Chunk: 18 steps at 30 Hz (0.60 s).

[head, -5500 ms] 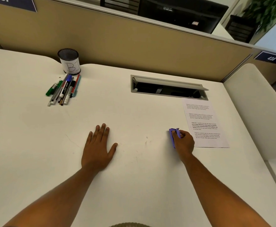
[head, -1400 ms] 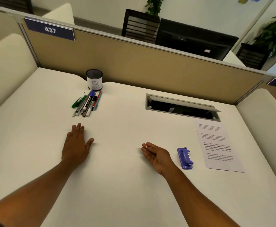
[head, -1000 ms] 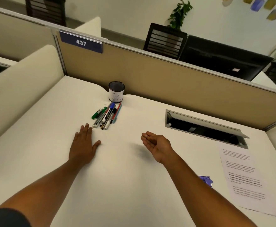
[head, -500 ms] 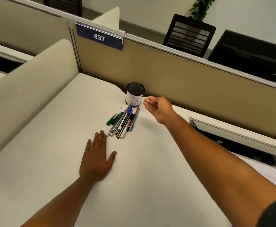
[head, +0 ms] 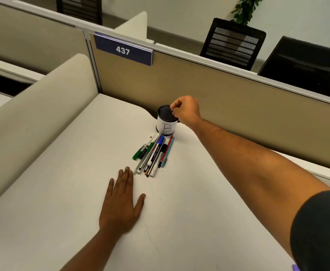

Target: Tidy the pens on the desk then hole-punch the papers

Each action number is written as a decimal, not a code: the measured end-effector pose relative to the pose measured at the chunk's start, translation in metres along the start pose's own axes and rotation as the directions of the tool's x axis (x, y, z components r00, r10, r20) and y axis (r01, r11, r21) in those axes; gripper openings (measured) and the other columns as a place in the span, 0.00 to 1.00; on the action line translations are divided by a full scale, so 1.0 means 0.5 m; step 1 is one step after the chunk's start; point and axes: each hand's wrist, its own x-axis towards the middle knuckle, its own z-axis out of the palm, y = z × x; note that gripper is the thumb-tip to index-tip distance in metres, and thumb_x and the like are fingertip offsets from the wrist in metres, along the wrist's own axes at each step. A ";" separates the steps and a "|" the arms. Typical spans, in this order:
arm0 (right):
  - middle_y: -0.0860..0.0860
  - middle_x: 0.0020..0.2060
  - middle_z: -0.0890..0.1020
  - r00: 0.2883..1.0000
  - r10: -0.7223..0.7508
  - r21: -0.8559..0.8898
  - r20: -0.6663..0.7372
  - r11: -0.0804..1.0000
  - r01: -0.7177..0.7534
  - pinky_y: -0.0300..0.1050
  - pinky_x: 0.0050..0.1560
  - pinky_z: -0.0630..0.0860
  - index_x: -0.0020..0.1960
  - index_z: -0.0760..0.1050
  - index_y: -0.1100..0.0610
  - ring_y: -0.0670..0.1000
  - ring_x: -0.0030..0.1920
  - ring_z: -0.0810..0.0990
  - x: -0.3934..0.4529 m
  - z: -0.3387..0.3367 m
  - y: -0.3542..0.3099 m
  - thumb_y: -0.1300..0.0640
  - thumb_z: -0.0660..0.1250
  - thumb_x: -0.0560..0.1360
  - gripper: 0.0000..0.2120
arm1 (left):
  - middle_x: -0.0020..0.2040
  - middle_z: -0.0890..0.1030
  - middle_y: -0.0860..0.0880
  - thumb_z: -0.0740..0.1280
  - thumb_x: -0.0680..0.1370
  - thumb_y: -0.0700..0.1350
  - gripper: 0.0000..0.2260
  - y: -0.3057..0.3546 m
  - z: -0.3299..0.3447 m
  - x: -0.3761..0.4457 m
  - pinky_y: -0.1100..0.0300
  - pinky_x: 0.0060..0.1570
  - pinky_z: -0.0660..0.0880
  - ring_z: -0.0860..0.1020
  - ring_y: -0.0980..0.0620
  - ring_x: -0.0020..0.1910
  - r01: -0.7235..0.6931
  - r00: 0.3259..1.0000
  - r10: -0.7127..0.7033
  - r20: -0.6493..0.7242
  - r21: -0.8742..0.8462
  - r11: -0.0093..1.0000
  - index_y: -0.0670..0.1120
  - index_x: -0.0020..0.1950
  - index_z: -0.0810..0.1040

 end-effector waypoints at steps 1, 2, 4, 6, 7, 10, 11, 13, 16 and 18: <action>0.51 0.42 0.87 1.000 -0.020 -0.036 -0.011 0.999 0.020 0.50 0.48 0.85 0.41 0.84 0.55 0.52 0.45 0.87 0.002 -0.001 0.003 0.68 0.71 0.73 0.10 | 0.83 0.45 0.49 0.51 0.81 0.62 0.36 0.001 -0.001 0.000 0.49 0.79 0.48 0.42 0.52 0.81 0.000 1.000 0.000 -0.001 0.000 1.000 0.44 0.82 0.46; 0.50 0.42 0.88 0.999 -0.030 -0.061 -0.026 0.998 0.028 0.50 0.50 0.85 0.41 0.84 0.53 0.51 0.45 0.86 0.005 -0.001 0.004 0.67 0.72 0.72 0.09 | 0.83 0.45 0.49 0.51 0.81 0.62 0.36 0.001 -0.001 -0.001 0.49 0.79 0.48 0.42 0.52 0.81 0.002 1.000 -0.002 -0.002 0.001 1.000 0.44 0.82 0.47; 0.47 0.42 0.88 0.997 -0.035 -0.116 -0.065 0.993 0.027 0.48 0.51 0.84 0.39 0.83 0.51 0.49 0.45 0.86 0.010 -0.004 0.007 0.62 0.74 0.72 0.07 | 0.83 0.46 0.49 0.51 0.81 0.62 0.35 0.000 -0.001 0.000 0.49 0.79 0.48 0.42 0.52 0.81 0.002 1.000 -0.002 0.000 0.003 1.000 0.43 0.82 0.47; 0.45 0.41 0.87 0.994 -0.035 -0.132 -0.100 0.991 0.022 0.47 0.50 0.84 0.38 0.82 0.48 0.46 0.45 0.85 0.013 -0.006 0.012 0.59 0.75 0.71 0.08 | 0.83 0.46 0.49 0.51 0.81 0.62 0.35 0.001 0.000 0.000 0.48 0.79 0.48 0.42 0.52 0.81 -0.001 1.000 0.001 -0.009 0.005 1.000 0.44 0.82 0.47; 0.44 0.41 0.87 0.994 -0.039 -0.119 -0.105 0.992 0.026 0.46 0.50 0.84 0.38 0.82 0.48 0.46 0.44 0.85 0.015 -0.006 0.014 0.58 0.76 0.71 0.07 | 0.83 0.46 0.49 0.51 0.81 0.62 0.36 0.001 0.001 0.000 0.49 0.79 0.48 0.43 0.52 0.81 -0.001 1.000 0.001 -0.012 0.002 1.000 0.44 0.82 0.47; 0.44 0.43 0.87 0.997 -0.057 -0.042 -0.053 0.998 0.054 0.45 0.52 0.83 0.46 0.85 0.49 0.45 0.47 0.85 0.020 0.001 0.021 0.57 0.76 0.73 0.04 | 0.83 0.46 0.49 0.51 0.81 0.63 0.36 -0.003 0.004 0.000 0.49 0.79 0.48 0.42 0.53 0.81 0.004 1.000 -0.004 -0.003 0.008 1.000 0.44 0.82 0.46; 0.44 0.45 0.88 0.998 -0.050 -0.002 -0.022 0.999 0.050 0.45 0.55 0.83 0.49 0.85 0.50 0.44 0.48 0.85 0.015 0.003 0.021 0.60 0.74 0.75 0.07 | 0.83 0.45 0.50 0.50 0.81 0.63 0.36 -0.004 0.002 0.000 0.50 0.79 0.47 0.42 0.53 0.81 0.011 1.000 -0.011 0.003 0.013 1.000 0.44 0.82 0.46; 0.45 0.47 0.88 0.999 -0.041 0.056 -0.002 0.998 0.041 0.44 0.59 0.81 0.53 0.85 0.51 0.44 0.50 0.85 0.003 0.006 0.024 0.65 0.68 0.76 0.12 | 0.83 0.45 0.50 0.50 0.81 0.64 0.36 -0.001 0.000 0.001 0.50 0.79 0.47 0.42 0.53 0.81 0.004 1.000 -0.004 -0.011 0.005 1.000 0.45 0.82 0.45; 0.45 0.50 0.87 0.996 -0.046 0.070 -0.078 0.996 0.052 0.42 0.58 0.80 0.53 0.84 0.51 0.42 0.48 0.83 -0.047 -0.005 0.046 0.63 0.67 0.75 0.12 | 0.83 0.46 0.50 0.50 0.81 0.63 0.36 -0.003 0.005 0.000 0.51 0.79 0.46 0.42 0.53 0.81 -0.003 1.000 0.003 -0.031 0.003 1.000 0.44 0.82 0.46; 0.47 0.51 0.87 0.992 -0.059 0.091 -0.110 0.993 0.070 0.44 0.58 0.80 0.52 0.84 0.51 0.45 0.50 0.84 -0.095 -0.011 0.071 0.62 0.68 0.75 0.11 | 0.83 0.47 0.49 0.50 0.80 0.63 0.36 -0.003 0.001 -0.002 0.51 0.79 0.46 0.42 0.53 0.81 0.011 0.999 -0.010 -0.033 0.009 1.000 0.44 0.82 0.47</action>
